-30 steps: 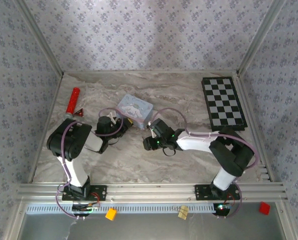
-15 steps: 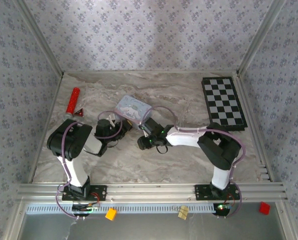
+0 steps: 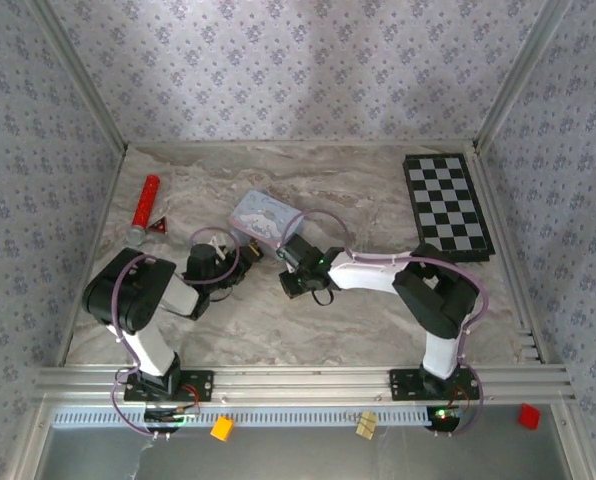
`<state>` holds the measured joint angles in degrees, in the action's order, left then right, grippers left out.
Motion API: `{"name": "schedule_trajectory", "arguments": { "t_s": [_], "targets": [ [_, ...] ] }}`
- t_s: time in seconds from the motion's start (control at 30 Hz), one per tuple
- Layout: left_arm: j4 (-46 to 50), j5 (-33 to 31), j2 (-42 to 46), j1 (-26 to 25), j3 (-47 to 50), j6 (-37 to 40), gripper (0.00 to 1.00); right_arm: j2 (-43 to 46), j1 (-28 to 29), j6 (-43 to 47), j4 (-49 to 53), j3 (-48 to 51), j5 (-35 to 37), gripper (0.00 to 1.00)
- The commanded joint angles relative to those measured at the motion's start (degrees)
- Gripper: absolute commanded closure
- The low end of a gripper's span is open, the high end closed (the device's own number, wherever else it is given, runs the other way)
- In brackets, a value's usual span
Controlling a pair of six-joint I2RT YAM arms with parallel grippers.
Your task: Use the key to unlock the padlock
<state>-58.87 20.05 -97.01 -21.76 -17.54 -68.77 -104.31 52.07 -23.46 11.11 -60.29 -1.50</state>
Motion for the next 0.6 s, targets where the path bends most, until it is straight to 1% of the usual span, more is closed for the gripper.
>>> {"name": "schedule_trajectory", "arguments": {
  "t_s": [0.0,0.03,0.1,0.23,0.33,0.4,0.47,0.57],
  "targets": [
    [6.92,-0.97,4.26,-0.66,1.09,3.03,0.63,0.95,-1.62,-0.24,-1.26,3.02,-4.22,0.9],
    [8.25,-1.22,5.73,-0.9,1.38,3.48,0.63,1.68,-2.35,-0.7,-3.2,4.0,-6.3,0.93],
    [10.89,-1.63,8.86,-1.25,2.01,4.44,0.63,3.52,-3.87,-2.29,-7.09,6.34,-9.23,0.96],
    [19.12,-3.1,17.12,-2.26,2.7,8.38,0.61,6.57,-5.4,-3.91,-9.16,8.56,-11.13,0.99],
    [28.14,-4.85,24.08,-3.51,1.84,13.01,0.6,8.98,-5.77,-4.6,-10.93,9.75,-12.55,1.0],
    [32.17,-5.56,28.25,-4.14,1.54,15.27,0.59,10.73,-6.33,-5.71,-13.08,10.89,-14.17,1.0],
    [35.13,-5.67,32.11,-4.34,1.37,16.74,0.59,12.57,-7.0,-7.18,-15.54,12.32,-15.17,1.0],
    [37.11,-4.92,36.54,-5.08,1.37,19.47,0.58,15.31,-8.24,-10.27,-20.49,14.79,-17.42,1.0]
  ]
}}
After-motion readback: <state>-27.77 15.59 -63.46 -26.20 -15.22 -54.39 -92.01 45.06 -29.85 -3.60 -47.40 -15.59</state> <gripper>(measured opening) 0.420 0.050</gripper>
